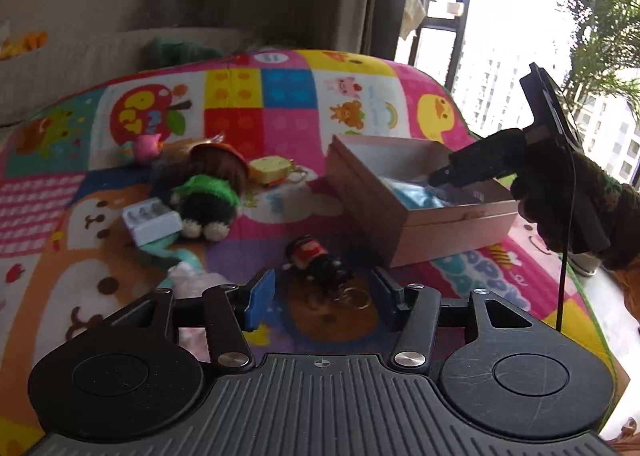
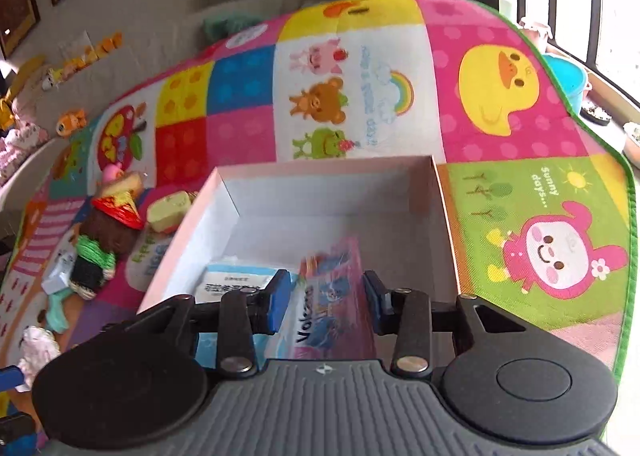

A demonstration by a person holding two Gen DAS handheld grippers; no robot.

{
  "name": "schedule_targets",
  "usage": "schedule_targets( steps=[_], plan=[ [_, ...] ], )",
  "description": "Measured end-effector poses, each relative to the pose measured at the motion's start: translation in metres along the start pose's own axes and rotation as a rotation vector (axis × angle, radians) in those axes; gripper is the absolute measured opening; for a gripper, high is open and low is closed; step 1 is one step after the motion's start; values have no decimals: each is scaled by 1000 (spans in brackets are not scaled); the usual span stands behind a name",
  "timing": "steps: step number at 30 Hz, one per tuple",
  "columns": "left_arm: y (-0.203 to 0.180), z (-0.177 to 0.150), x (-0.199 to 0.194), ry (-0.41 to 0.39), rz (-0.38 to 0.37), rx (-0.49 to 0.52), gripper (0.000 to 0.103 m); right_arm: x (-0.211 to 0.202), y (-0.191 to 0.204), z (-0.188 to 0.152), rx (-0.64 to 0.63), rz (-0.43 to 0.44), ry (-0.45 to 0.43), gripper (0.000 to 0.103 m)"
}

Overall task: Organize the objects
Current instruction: 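Lower the pink Volcano card into the box and open the right gripper, then grasp the knitted doll with the left gripper while the right gripper grasps the black figure keychain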

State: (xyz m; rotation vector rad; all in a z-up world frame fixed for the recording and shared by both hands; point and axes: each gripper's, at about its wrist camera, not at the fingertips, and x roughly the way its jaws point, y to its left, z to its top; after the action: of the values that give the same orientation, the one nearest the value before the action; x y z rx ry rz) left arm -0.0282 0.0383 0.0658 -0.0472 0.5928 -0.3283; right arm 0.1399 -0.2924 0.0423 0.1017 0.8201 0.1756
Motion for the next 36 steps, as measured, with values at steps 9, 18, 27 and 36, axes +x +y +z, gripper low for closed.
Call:
schedule_targets(
  steps=[9, 18, 27, 36],
  plan=[
    [54, 44, 44, -73, 117, -24, 57, 23, 14, 1, 79, 94, 103, 38],
    [74, 83, 153, 81, 239, 17, 61, -68, 2, -30, 15, 64, -135, 73],
    [72, 87, 188, 160, 158, -53, 61, -107, 39, -109, -254, 20, -219, 88],
    [74, 85, 175, 156, 79, -188, 53, -86, 88, -151, -273, 166, -128, 91]
  ],
)
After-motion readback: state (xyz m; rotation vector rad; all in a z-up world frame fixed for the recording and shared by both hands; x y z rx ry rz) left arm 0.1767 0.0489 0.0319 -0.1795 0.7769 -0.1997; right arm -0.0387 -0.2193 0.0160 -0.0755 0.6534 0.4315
